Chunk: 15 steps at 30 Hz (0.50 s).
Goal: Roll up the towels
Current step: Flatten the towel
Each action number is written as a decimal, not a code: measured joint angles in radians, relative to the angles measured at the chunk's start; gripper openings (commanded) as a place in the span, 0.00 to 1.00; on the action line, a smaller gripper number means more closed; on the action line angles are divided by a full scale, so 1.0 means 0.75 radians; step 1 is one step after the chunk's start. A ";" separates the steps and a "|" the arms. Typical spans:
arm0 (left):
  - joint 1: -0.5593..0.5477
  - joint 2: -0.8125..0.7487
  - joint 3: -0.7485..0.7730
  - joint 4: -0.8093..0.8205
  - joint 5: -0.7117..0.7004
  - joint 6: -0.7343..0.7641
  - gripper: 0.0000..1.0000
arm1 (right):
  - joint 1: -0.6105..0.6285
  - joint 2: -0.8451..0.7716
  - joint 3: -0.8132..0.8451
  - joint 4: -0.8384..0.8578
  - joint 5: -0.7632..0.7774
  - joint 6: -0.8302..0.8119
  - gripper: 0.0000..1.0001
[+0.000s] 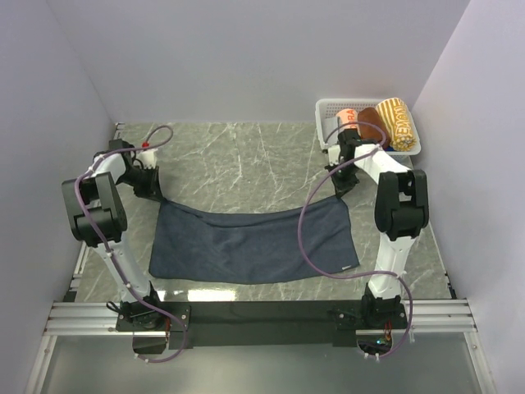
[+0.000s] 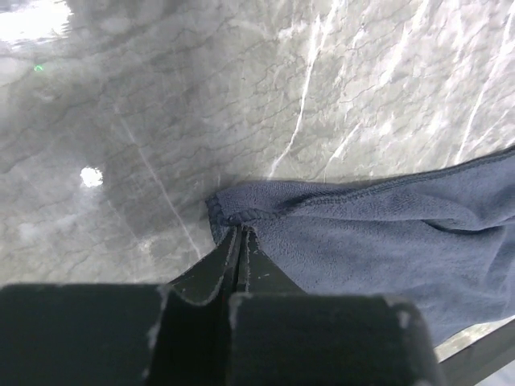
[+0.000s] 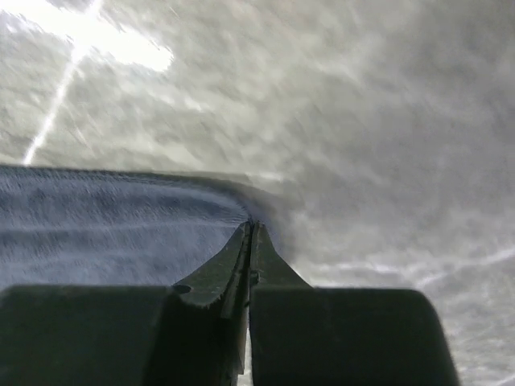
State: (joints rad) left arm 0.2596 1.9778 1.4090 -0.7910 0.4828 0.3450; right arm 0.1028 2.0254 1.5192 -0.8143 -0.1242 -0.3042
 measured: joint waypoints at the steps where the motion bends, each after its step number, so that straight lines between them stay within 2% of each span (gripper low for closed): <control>1: 0.008 -0.004 0.000 0.001 0.009 -0.004 0.01 | -0.013 -0.017 -0.014 -0.005 -0.001 0.001 0.00; 6: 0.081 -0.015 0.036 0.009 0.056 -0.060 0.01 | -0.119 -0.126 -0.069 -0.004 -0.013 0.001 0.00; 8: 0.108 -0.015 0.064 0.011 0.081 -0.071 0.18 | -0.159 -0.158 -0.070 -0.001 -0.020 0.001 0.00; 9: 0.115 -0.015 0.074 0.012 0.094 -0.063 0.37 | -0.174 -0.165 -0.070 -0.001 -0.022 0.001 0.00; 10: 0.117 -0.015 0.087 0.012 0.107 -0.055 0.43 | -0.185 -0.167 -0.070 -0.001 -0.025 0.001 0.00; 12: 0.112 -0.015 0.101 0.011 0.127 -0.035 0.51 | -0.189 -0.165 -0.070 -0.002 -0.034 0.002 0.00; 15: 0.091 -0.015 0.105 0.003 0.132 0.026 0.54 | -0.184 -0.163 -0.070 -0.002 -0.053 0.006 0.00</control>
State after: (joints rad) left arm 0.3275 1.9663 1.4879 -0.7887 0.5819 0.3645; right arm -0.0349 1.9030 1.4670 -0.8158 -0.1638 -0.2996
